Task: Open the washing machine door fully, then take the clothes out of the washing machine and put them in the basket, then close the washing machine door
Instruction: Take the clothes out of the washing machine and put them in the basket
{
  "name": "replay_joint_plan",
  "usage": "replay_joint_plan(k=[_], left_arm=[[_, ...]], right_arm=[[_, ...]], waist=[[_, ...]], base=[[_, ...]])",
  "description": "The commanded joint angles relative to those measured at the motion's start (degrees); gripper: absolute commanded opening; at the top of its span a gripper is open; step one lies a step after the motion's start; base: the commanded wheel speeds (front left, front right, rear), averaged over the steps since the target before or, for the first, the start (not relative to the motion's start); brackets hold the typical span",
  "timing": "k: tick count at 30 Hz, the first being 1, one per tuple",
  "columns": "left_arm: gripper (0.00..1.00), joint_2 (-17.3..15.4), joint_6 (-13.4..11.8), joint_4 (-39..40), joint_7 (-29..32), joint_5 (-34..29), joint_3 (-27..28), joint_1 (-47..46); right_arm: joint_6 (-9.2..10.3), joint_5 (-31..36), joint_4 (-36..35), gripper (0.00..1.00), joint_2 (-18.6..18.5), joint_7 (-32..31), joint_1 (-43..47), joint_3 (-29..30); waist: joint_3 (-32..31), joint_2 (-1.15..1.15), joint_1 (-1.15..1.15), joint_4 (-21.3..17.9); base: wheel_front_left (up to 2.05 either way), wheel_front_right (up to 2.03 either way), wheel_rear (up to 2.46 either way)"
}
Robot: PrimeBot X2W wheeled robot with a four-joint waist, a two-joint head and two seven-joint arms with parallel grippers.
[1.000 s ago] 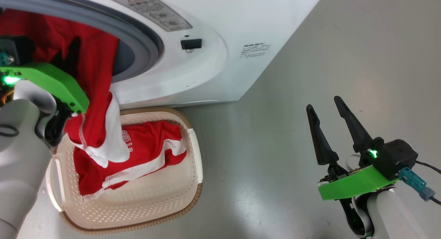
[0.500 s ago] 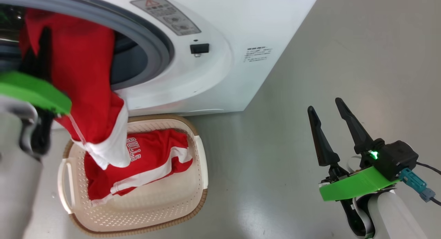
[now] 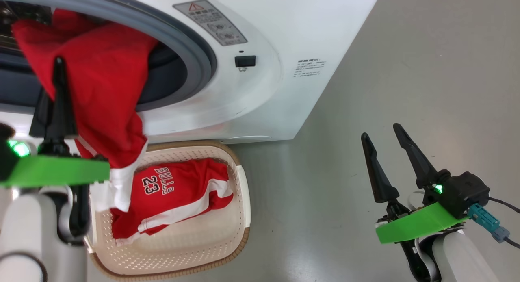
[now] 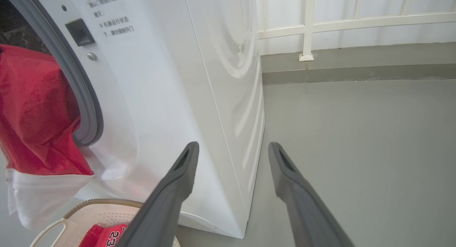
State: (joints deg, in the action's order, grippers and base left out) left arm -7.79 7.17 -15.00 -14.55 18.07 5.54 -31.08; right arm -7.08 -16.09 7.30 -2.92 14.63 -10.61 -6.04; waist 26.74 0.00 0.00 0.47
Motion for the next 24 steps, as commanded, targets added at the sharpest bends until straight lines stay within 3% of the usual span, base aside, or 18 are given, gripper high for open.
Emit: replay_joint_plan(k=[1,17,24], left_arm=[[0.00,-1.09,0.29,4.46,-0.44,-0.93,2.60,2.35],[0.00,4.34,0.31,27.67,-0.44,-4.23,7.59,15.34],[0.00,4.81,0.31,30.18,-0.44,-4.56,7.21,16.93]], right_arm=[[-0.41,-0.22,-1.22,1.00,0.04,0.37,0.75,-1.24],[-0.41,-0.44,-1.35,1.00,0.04,0.37,1.27,-0.78],[-0.41,-0.32,-1.29,1.00,0.04,0.37,1.34,-0.80]], waist=[[-0.06,0.00,0.00,-0.09],[-0.18,0.00,0.00,0.24],[-0.33,0.00,0.00,0.43]], base=[[0.00,0.00,0.00],[0.00,0.00,0.00],[0.00,0.00,0.00]])
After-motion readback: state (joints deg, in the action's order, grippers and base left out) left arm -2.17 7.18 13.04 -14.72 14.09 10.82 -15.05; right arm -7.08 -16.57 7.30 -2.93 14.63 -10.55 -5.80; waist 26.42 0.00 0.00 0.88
